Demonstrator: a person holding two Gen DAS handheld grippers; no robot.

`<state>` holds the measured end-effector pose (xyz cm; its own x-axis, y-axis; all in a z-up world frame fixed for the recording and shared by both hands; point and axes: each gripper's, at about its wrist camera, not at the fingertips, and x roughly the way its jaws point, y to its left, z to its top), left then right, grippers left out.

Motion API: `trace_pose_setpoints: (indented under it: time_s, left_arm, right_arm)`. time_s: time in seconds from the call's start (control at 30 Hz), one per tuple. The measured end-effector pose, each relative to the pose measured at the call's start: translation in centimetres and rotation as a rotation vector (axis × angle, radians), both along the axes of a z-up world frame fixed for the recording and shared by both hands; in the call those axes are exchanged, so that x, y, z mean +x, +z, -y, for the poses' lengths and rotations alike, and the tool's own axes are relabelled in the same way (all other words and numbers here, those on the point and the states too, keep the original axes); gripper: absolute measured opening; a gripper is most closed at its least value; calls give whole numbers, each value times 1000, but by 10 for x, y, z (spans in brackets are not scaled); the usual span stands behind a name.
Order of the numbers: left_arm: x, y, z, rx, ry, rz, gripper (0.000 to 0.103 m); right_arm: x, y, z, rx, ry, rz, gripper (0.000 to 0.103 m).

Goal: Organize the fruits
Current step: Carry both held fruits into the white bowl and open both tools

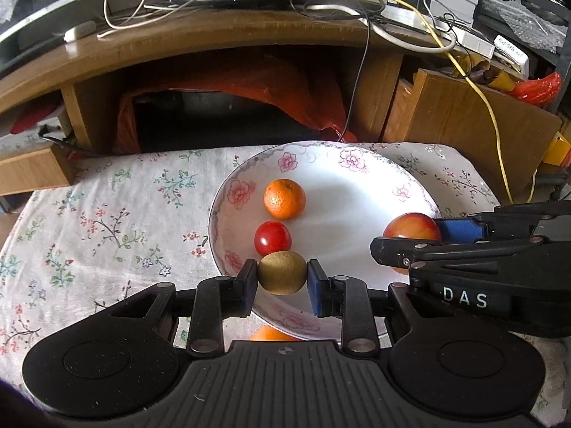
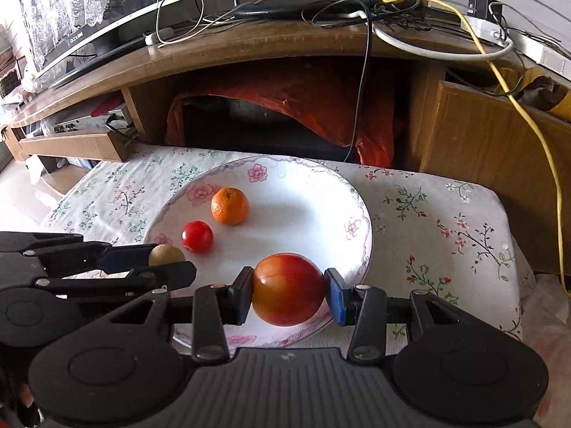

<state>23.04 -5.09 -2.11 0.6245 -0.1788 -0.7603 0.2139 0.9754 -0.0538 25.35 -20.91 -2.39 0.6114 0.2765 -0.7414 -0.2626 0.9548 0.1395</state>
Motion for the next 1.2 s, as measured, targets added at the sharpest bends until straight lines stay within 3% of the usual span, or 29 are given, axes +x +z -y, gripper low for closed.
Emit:
trace_pose_setpoints:
  time_s: [0.43, 0.6, 0.7, 0.9, 1.2]
  left_arm:
    - [8, -6, 3, 1, 9, -5, 37]
    - [9, -4, 1, -12, 18, -5, 42]
    - [6, 0, 2, -27, 4, 5, 63]
    - [-5, 12, 15, 28, -50, 60, 62]
    - [-20, 27, 6, 26, -32, 79, 62]
  right_arm:
    - [15, -5, 1, 4, 16, -1, 43]
    - [17, -3, 4, 19, 4, 4, 43]
    - [17, 1, 7, 39, -8, 8, 43]
    - [9, 16, 3, 65, -1, 55, 43]
    - [-7, 43, 4, 103, -36, 100, 43]
